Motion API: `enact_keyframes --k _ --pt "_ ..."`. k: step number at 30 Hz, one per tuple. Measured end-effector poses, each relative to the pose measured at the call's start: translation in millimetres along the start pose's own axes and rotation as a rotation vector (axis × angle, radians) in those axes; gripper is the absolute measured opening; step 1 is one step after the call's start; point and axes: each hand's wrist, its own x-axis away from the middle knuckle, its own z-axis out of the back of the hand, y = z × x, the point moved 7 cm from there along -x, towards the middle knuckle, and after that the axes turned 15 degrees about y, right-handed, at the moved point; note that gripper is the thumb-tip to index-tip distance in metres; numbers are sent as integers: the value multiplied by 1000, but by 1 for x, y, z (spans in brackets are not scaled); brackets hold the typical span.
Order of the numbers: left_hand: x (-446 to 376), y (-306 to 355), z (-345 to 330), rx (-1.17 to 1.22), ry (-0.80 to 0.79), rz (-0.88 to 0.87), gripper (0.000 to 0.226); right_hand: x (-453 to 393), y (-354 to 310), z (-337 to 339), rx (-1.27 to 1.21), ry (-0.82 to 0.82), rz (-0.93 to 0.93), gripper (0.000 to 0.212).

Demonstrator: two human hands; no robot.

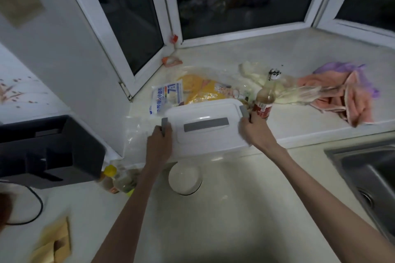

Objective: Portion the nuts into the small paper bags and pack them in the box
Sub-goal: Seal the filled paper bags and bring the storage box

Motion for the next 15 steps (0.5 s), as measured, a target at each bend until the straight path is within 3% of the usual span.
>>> enact_keyframes --k 5,15 --pt "44 31 24 92 59 -39 48 31 -8 58 20 98 60 35" --pt "121 35 38 101 96 10 49 76 10 111 76 88 128 40"
